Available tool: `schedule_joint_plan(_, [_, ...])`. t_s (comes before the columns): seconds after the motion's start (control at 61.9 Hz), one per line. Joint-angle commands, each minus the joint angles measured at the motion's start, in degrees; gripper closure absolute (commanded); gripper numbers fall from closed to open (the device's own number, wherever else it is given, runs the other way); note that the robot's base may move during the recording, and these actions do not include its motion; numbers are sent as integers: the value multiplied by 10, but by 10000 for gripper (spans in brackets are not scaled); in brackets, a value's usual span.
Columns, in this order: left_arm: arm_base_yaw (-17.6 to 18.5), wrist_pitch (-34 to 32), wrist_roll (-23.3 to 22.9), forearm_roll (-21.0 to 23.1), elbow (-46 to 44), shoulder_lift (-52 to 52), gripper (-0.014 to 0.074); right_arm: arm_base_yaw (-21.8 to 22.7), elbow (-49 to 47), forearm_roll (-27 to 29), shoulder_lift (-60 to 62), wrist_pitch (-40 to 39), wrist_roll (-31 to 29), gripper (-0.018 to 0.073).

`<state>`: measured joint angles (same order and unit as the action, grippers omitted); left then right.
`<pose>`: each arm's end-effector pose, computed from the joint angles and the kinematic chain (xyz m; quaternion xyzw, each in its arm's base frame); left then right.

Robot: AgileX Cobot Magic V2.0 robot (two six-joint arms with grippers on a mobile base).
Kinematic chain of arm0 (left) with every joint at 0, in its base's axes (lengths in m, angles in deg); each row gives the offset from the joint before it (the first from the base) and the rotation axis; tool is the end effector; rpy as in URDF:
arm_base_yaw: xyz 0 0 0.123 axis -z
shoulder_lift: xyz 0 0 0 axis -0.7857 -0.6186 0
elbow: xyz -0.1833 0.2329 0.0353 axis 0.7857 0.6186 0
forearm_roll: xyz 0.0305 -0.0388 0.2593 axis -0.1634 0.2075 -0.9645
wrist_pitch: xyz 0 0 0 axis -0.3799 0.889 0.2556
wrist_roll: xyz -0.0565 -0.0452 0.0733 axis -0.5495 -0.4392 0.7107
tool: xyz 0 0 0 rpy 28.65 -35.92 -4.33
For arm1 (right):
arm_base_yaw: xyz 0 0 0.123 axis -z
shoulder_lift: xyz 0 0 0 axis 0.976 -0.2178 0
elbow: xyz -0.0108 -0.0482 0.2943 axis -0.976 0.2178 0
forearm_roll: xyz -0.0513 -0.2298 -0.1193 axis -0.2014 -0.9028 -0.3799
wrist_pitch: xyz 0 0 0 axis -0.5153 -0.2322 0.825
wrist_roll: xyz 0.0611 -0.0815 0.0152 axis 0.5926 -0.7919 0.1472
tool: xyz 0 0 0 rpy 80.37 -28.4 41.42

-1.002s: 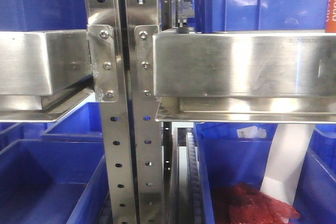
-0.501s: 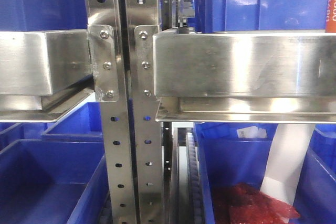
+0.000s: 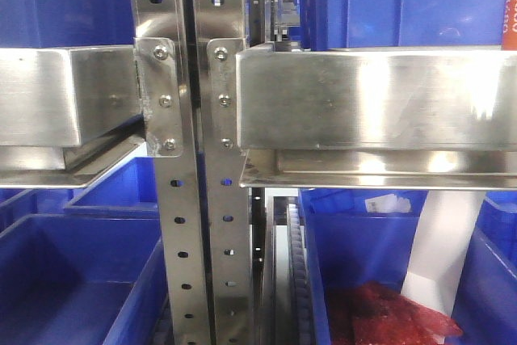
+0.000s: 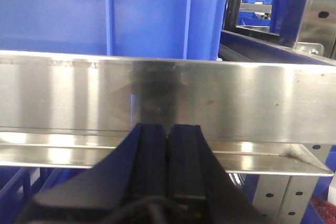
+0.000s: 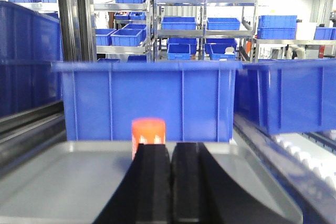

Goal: Grab orange capacitor from left shelf to right conveyor

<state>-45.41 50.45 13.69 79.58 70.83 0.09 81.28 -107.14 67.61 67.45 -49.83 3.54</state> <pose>0.0672 -0.0080 0.1969 0.0248 0.7059 -0.0573 0.7056 0.0565 -0.0027 0.3036 0.0363 0.6455 -0.0007 0.7629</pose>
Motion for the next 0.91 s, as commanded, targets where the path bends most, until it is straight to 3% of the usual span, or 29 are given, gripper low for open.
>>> schedule_joint_plan(0.0, [1,-52,-1,1,-3,7,723,3,-60,-1,-56,-21,-4,343])
schedule_joint_plan(0.194, [1,-52,-1,1,-3,7,723,3,-110,-1,-163,-5,-4,38])
schedule_joint_plan(0.339, [1,-52,-1,1,-3,7,723,3,-124,-1,-228,-10,-4,-66])
schedule_joint_plan(0.647, [1,-52,-1,1,-3,7,723,-28,-172,-1,-383,-75,-4,-74])
schedule_joint_plan(0.889, [1,-52,-1,1,-3,7,723,-37,-179,-9,-503,-188,-4,-74])
